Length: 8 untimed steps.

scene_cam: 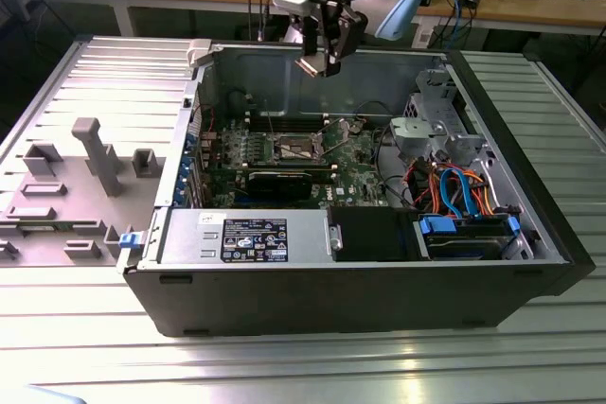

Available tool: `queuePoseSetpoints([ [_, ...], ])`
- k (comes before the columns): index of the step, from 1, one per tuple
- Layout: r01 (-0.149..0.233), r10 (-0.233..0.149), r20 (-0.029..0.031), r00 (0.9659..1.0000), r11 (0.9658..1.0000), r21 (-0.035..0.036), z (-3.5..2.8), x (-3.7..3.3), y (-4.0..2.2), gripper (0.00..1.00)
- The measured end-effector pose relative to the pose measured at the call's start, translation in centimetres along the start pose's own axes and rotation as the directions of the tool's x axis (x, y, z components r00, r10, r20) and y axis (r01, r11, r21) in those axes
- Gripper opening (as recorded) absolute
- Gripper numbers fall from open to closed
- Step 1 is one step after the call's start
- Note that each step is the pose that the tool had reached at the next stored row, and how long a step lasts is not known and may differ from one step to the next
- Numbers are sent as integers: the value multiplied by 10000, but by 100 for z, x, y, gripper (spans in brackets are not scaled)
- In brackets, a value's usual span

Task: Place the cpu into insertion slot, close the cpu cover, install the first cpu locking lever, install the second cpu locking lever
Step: 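Place the cpu into insertion slot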

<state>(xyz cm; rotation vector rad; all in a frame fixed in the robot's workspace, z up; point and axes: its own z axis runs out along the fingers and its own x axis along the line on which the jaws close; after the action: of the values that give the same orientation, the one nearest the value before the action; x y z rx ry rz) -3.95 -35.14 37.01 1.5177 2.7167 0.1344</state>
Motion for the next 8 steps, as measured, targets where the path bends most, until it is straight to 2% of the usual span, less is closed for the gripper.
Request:
queuePoseSetpoints([
  [8,-24,24,2,10000,10000,-1,0,0,0,55],
])
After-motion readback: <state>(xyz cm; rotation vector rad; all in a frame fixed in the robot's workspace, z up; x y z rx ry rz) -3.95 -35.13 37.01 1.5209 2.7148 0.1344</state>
